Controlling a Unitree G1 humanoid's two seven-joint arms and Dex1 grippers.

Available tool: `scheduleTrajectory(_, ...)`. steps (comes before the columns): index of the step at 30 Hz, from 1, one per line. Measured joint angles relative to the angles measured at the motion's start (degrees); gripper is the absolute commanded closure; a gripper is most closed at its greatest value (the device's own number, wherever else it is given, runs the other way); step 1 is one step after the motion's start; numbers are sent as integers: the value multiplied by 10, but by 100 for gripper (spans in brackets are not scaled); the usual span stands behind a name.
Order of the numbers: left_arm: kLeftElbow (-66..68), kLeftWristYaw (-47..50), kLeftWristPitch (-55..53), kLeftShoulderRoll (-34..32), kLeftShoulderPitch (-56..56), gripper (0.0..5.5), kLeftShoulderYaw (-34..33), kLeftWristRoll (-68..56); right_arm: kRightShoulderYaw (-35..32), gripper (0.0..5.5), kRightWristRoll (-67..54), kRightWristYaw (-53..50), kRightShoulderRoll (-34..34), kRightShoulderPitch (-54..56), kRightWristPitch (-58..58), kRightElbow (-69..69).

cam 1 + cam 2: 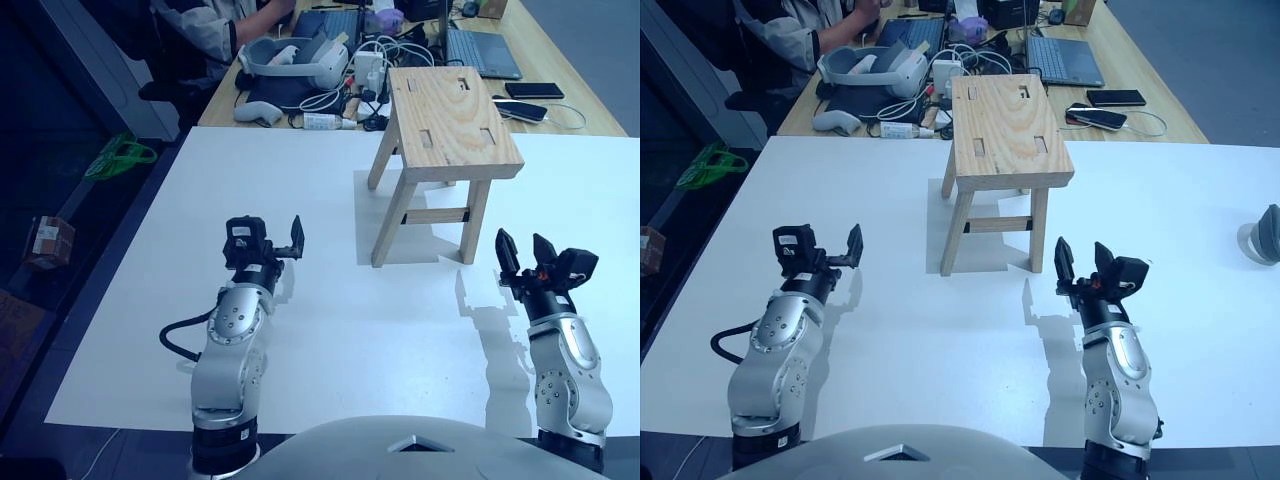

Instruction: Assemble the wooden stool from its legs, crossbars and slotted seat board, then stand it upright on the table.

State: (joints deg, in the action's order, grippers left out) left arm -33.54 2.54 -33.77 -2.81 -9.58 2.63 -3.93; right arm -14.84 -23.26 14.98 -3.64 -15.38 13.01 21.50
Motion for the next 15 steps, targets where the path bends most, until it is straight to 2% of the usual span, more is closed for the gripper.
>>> scheduleTrajectory(7, 7, 12, 32, 10, -12, 102, 29, 29, 2, 179, -5, -17, 19, -23, -10, 3)
scheduleTrajectory(15, 21, -6, 58, 7, -13, 102, 32, 33, 7, 179, -5, -19, 20, -27, -10, 4)
